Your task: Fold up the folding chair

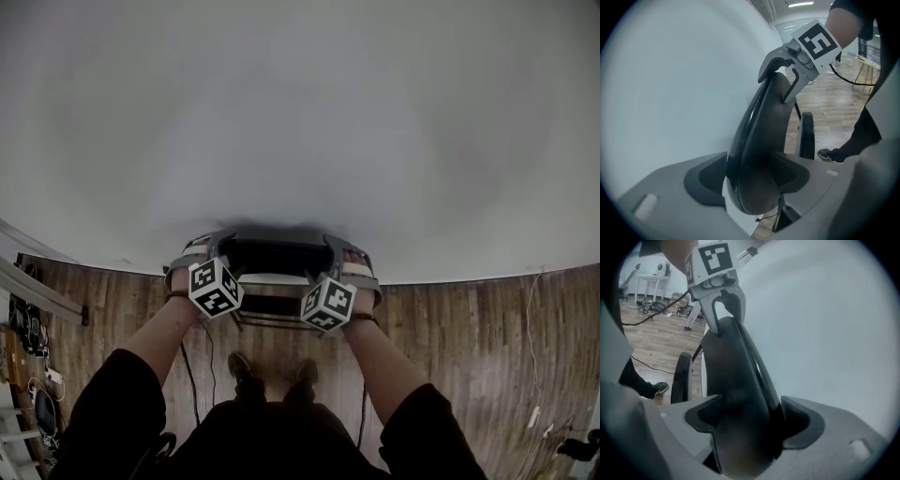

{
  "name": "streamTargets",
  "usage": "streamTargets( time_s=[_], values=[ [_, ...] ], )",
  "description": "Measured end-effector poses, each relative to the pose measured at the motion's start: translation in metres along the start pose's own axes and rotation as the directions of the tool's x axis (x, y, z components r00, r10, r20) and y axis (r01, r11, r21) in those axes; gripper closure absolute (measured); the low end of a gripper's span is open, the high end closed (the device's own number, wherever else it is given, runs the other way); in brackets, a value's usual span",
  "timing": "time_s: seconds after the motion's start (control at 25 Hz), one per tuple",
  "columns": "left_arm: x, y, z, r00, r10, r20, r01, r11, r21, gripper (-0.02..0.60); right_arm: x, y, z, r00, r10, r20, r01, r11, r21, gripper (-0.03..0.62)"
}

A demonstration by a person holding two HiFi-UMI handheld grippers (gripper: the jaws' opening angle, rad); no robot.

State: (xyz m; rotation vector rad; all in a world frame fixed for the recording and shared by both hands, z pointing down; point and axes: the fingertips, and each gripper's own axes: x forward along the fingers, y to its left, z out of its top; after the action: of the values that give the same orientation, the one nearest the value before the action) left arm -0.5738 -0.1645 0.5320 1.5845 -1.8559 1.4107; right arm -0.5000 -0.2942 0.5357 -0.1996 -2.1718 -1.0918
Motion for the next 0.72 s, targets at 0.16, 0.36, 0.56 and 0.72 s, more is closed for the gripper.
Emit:
streamTargets(
  time_s=[0.16, 0.36, 0.56, 0.72],
  values=[
    [0.004, 0.004, 0.003, 0.999, 0.031, -0.012, -0.031, 0.999, -0.009, 0.304, 0.003, -0.004, -0.004, 1.000, -0.017, -0.015, 0.017, 1.000, 0.017, 0.220],
    [0.006, 0.009, 0.004, 0.998, 0.068, -0.017, -0.069, 0.998, -0.014, 0.299, 0.006, -0.010, -0.003, 0.999, -0.046, -0.022, 0.047, 0.999, 0.018, 0.215],
    [0.007, 0.014, 0.006, 0.993, 0.116, -0.018, -0.117, 0.993, -0.014, 0.296, 0.009, -0.015, -0.005, 0.997, -0.073, -0.030, 0.074, 0.997, 0.028, 0.210],
    [0.008, 0.016, 0.007, 0.990, 0.137, -0.014, -0.137, 0.990, -0.015, 0.296, 0.012, -0.019, -0.007, 0.995, -0.093, -0.048, 0.094, 0.995, 0.036, 0.207]
  ],
)
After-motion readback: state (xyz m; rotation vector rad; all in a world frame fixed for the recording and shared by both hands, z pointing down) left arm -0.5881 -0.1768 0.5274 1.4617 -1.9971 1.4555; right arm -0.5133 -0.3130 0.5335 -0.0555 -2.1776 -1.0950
